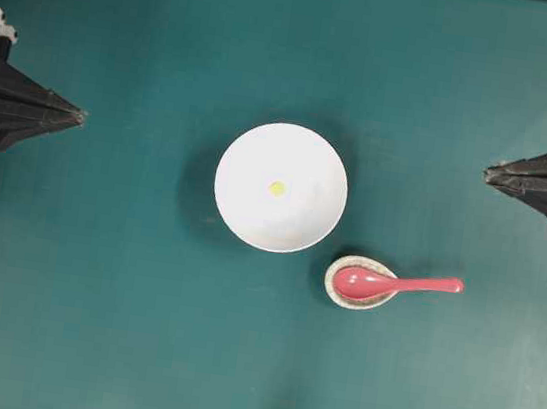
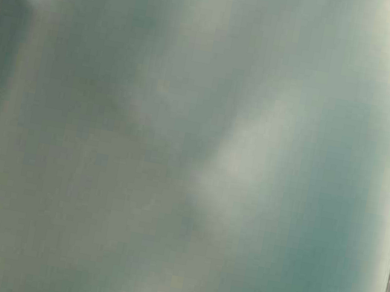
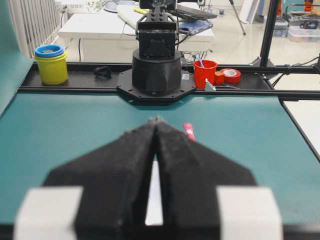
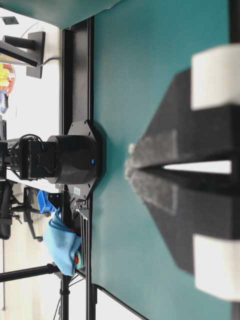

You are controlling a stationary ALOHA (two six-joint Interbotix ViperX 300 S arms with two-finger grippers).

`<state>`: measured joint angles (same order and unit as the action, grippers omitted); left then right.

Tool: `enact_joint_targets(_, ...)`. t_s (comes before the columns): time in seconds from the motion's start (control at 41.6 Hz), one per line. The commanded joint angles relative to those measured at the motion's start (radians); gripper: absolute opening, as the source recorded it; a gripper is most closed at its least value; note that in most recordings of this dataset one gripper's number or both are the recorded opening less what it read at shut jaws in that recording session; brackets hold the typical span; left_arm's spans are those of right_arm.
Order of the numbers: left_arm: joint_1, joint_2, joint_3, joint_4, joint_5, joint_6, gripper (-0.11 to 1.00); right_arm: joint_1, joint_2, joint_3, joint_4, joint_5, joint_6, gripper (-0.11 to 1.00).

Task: Scoop the yellow hexagonal prism block from the bowl with a spoon using the right arm.
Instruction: 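Move the right gripper to the red spoon handle and close on it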

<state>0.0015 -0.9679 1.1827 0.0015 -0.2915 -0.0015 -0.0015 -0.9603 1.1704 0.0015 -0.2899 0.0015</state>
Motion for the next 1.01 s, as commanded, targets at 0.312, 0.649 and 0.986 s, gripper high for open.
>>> enact_joint_targets(0.312,0.002,0.002,-0.026,0.012,-0.005,-0.003,0.00,-0.012,0.025,-0.060,-0.002,0.041,-0.012,0.00)
enact_joint_targets(0.649,0.002,0.006,-0.025,0.012,-0.005,0.002,0.00,-0.009,0.084,-0.055,0.017,0.141,0.034,0.50)
enact_joint_targets(0.986,0.000,0.011,-0.023,0.012,0.003,0.003,0.00,0.046,0.265,-0.012,0.028,0.017,0.046,0.45)
